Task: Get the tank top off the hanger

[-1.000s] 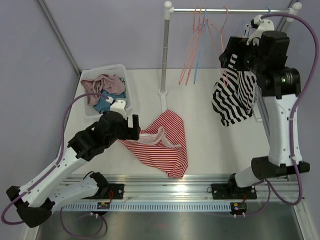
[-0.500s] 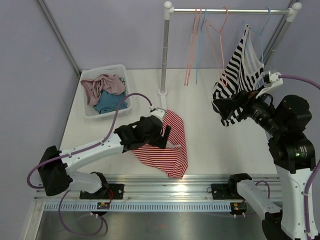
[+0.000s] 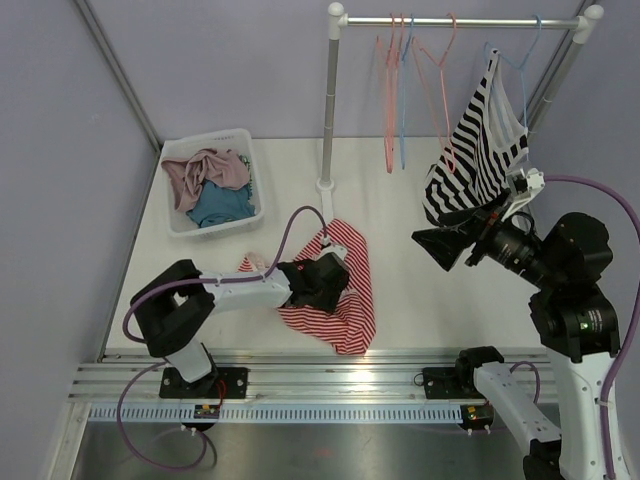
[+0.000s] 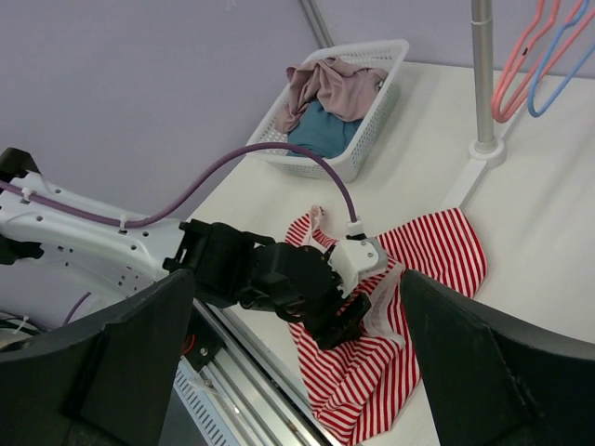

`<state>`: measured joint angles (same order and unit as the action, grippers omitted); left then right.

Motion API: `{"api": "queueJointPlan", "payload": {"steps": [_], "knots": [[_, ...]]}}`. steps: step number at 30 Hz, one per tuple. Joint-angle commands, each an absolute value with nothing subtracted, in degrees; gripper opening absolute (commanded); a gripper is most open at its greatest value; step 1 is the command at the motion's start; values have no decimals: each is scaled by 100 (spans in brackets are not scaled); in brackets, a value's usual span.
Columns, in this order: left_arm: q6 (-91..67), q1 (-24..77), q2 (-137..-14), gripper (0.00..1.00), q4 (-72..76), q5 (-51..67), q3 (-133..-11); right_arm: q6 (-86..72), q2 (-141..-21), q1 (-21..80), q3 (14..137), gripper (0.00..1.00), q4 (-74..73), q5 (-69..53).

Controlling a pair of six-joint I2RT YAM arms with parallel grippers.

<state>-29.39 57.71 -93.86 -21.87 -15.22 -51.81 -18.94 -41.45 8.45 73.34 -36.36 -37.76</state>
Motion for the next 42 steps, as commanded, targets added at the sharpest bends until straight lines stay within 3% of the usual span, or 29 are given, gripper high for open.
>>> {"api": "queueJointPlan", "payload": {"steps": [1, 2, 6, 12, 16, 22, 32, 37, 42], "knots": [[-3050, 5844, -9641, 59, -1574, -1327, -4923, -2082, -4078, 817, 7330, 99, -3165, -4086], [-3093, 5853, -9668, 40, -1521, -1284, -4791, -2100, -4052, 817, 7347, 100, -3112, -4122], [-3208, 5862, -9528, 0, -1590, -1335, -4580, -2101, -3990, 817, 7470, 99, -3094, -4201], [-3454, 5871, -8422, 0, -2607, -2064, -4658, -2039, -3876, 817, 7550, 99, -3138, -4113], [-3814, 5854, -7114, 0, -3575, -3327, -5246, -2021, -3832, 826, 7471, 99, -3129, -4052], [-3552, 5635, -6399, 0, -4683, -4130, -6440, -1978, -3797, 817, 7453, 99, -3164, -4017], [-2154, 3623, -7162, 0, -5352, -3842, -9182, -2021, -3639, 817, 7304, 100, -3024, -4087], [-1549, 1989, -8092, 0, -5247, -2509, -10674, -2135, -3595, 817, 7163, 99, -2857, -4192], [-1195, 821, -9332, 0, -5396, -1883, -12285, -2267, -3612, 817, 7102, 99, -2699, -4447]]}}
